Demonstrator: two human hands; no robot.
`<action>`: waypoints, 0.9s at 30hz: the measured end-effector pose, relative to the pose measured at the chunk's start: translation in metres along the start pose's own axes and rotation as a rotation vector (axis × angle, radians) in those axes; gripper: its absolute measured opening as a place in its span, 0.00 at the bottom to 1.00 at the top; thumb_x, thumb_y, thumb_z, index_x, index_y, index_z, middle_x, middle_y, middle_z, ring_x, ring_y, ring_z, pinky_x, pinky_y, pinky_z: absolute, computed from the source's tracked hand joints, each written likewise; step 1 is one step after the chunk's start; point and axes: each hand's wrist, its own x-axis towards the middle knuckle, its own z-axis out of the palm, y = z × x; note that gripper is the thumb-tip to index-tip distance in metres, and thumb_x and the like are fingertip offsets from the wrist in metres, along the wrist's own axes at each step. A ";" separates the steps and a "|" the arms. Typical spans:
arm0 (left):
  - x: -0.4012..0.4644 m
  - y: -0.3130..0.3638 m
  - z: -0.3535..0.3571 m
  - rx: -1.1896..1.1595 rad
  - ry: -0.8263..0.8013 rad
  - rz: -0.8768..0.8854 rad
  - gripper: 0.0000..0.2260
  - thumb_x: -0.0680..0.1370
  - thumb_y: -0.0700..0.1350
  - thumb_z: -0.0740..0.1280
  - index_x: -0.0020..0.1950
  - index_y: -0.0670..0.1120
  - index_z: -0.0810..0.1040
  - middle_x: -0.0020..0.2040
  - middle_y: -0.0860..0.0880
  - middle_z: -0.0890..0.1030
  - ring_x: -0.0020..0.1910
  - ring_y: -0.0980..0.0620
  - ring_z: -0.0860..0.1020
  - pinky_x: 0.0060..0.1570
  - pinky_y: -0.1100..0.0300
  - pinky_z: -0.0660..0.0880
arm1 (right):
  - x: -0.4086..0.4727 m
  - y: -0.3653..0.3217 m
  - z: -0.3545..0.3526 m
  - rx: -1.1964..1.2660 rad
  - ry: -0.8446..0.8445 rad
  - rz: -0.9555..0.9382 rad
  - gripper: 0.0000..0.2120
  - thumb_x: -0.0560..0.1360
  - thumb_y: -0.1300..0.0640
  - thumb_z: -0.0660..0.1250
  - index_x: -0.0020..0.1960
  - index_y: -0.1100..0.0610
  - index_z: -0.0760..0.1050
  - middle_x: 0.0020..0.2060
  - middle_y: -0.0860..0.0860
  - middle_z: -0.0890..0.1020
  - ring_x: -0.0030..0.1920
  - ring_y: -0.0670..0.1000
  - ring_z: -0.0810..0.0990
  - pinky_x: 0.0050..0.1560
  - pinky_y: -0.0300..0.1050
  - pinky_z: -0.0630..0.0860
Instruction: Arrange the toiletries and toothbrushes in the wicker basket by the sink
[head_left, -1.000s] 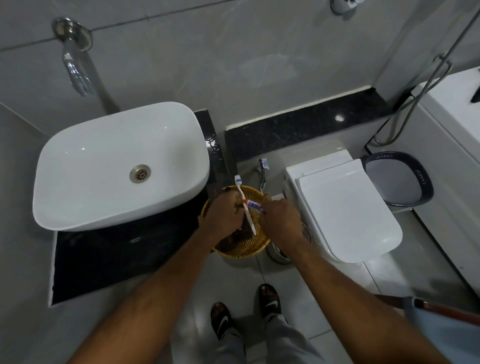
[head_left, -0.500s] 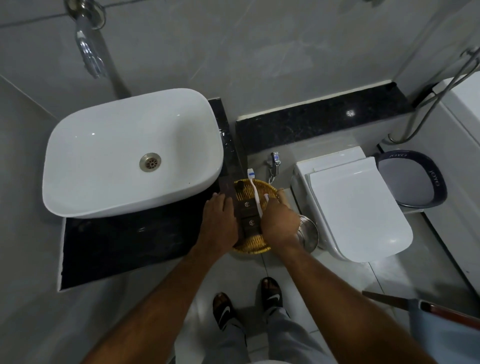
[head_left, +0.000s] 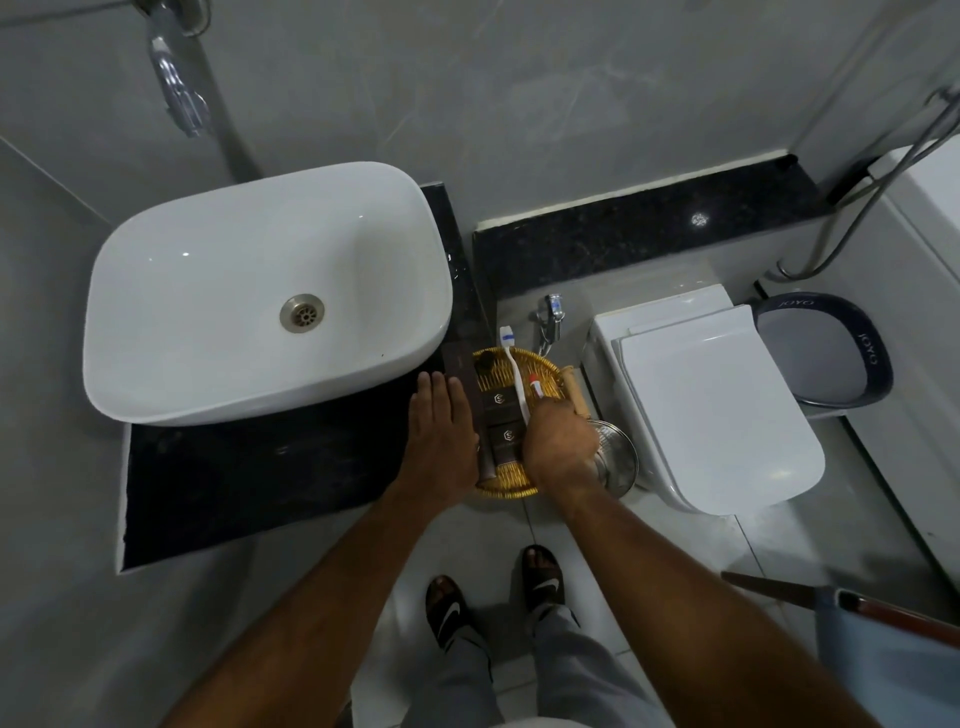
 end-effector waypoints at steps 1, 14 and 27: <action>0.000 0.000 0.001 0.009 0.005 0.007 0.39 0.76 0.52 0.63 0.77 0.35 0.47 0.78 0.30 0.52 0.78 0.32 0.48 0.75 0.39 0.48 | 0.000 0.000 0.000 -0.024 -0.002 -0.008 0.11 0.72 0.56 0.73 0.51 0.58 0.76 0.42 0.54 0.79 0.35 0.54 0.81 0.29 0.47 0.73; -0.001 -0.003 -0.001 0.020 -0.013 0.042 0.38 0.78 0.51 0.60 0.77 0.34 0.44 0.79 0.30 0.47 0.78 0.32 0.44 0.77 0.40 0.48 | 0.001 0.004 0.000 -0.038 0.024 -0.068 0.15 0.72 0.58 0.72 0.55 0.56 0.72 0.42 0.53 0.82 0.37 0.54 0.82 0.28 0.46 0.70; 0.000 -0.012 -0.057 0.077 0.157 0.199 0.32 0.80 0.49 0.57 0.78 0.34 0.48 0.79 0.31 0.52 0.79 0.33 0.48 0.76 0.39 0.52 | 0.010 0.006 -0.067 0.086 0.313 -0.267 0.03 0.73 0.60 0.70 0.45 0.57 0.76 0.36 0.53 0.81 0.29 0.50 0.76 0.28 0.42 0.74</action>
